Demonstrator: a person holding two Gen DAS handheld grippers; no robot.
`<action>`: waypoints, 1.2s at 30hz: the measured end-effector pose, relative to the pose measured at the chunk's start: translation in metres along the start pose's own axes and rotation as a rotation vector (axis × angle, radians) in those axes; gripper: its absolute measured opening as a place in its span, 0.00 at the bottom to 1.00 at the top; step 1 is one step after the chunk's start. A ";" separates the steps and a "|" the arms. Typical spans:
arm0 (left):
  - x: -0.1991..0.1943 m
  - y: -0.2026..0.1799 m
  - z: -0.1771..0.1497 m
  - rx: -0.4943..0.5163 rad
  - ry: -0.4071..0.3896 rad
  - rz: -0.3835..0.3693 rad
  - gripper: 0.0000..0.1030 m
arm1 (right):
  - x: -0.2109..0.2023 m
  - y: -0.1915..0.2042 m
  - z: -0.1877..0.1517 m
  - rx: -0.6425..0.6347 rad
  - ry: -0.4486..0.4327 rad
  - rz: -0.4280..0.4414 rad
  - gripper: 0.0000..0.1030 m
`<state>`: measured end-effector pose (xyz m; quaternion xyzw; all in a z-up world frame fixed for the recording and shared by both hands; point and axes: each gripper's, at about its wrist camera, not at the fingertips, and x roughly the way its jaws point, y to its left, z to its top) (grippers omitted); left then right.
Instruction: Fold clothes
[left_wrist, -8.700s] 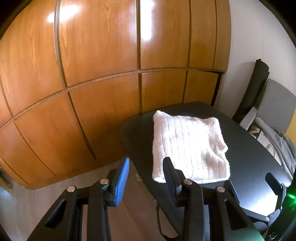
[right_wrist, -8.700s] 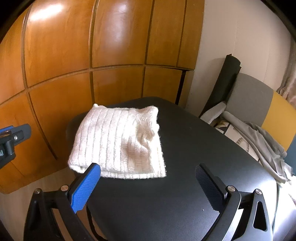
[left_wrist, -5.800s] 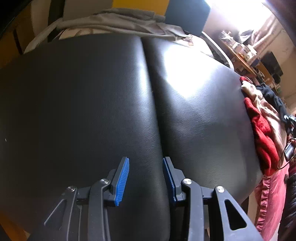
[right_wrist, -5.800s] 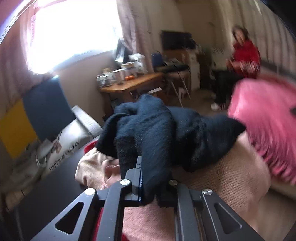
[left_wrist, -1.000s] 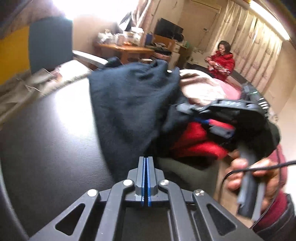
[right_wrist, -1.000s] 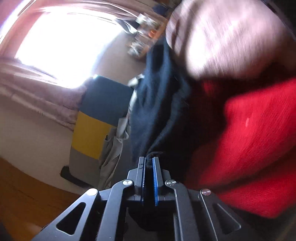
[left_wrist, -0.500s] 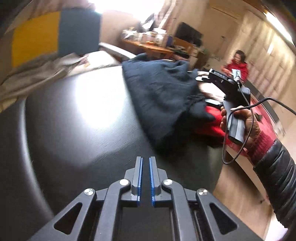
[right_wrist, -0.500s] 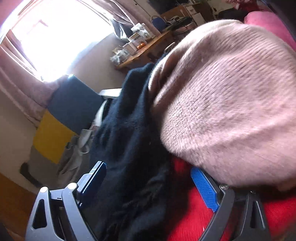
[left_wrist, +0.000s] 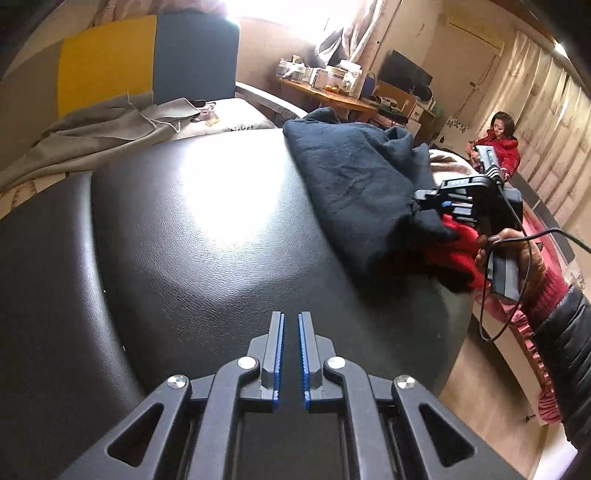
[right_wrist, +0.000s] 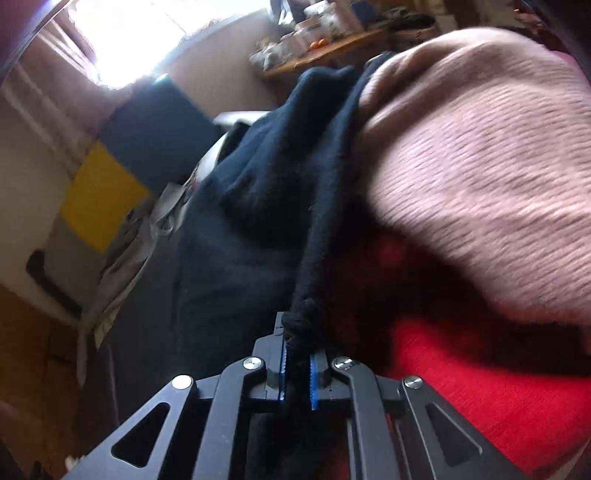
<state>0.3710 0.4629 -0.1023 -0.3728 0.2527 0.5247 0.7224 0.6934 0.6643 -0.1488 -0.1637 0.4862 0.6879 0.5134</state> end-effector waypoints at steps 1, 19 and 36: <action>-0.003 -0.001 -0.001 0.004 -0.007 -0.001 0.06 | -0.005 0.014 -0.005 -0.021 0.004 0.043 0.08; -0.104 0.081 -0.072 -0.225 -0.158 0.123 0.12 | 0.002 0.269 -0.194 -0.512 0.257 0.421 0.26; -0.083 0.083 -0.070 -0.165 -0.136 0.133 0.13 | -0.057 0.045 -0.151 0.212 0.105 0.426 0.86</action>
